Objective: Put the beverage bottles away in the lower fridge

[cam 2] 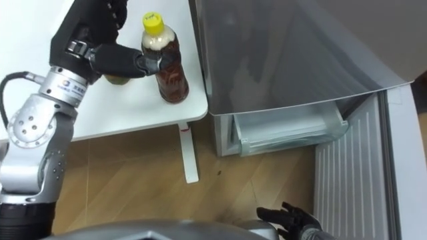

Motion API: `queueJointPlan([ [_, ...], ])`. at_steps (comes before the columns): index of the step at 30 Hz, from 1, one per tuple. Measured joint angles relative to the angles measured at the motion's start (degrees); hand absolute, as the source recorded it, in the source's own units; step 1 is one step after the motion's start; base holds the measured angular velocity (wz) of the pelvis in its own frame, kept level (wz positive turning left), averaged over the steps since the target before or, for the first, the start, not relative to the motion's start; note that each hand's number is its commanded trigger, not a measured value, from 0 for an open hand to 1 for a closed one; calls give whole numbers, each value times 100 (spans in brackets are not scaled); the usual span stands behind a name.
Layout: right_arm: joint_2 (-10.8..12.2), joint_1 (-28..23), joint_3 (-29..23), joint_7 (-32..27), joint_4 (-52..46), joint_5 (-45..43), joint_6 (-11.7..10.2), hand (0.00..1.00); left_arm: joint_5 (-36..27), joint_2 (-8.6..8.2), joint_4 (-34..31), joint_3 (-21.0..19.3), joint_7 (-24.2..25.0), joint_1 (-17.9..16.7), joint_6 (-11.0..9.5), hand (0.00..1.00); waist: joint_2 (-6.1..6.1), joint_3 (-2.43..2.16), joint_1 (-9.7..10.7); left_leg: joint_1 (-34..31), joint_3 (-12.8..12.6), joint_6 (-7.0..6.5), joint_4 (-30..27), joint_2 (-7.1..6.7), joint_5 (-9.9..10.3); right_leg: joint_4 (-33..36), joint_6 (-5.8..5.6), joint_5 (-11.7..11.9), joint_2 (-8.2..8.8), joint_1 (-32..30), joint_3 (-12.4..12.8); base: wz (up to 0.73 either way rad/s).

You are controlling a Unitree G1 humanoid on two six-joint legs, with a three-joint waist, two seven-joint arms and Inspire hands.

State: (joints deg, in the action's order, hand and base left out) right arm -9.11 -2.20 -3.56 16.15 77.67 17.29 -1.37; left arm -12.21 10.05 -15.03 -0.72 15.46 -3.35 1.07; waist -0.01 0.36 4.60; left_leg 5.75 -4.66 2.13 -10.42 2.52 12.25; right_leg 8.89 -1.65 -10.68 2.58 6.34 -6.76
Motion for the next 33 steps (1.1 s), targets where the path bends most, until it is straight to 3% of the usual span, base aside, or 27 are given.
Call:
queueJointPlan([
  [9, 0, 36, -19, -2, 17, -6, -1, 0, -511, 0, 114, -4, 1, 0, -1, 0, 1, 0, 4, -1, -26, -1, 0, 1, 0, -7, -4, 3, -4, -56, 60, -1],
  [33, 51, -119, -158, -58, -358, -234, 33, 0, -631, -4, 233, -11, 200, -134, 160, 0, 32, -22, 131, -39, -122, -1, 3, 20, 0, 18, 5, 9, -6, -139, 59, -1],
])
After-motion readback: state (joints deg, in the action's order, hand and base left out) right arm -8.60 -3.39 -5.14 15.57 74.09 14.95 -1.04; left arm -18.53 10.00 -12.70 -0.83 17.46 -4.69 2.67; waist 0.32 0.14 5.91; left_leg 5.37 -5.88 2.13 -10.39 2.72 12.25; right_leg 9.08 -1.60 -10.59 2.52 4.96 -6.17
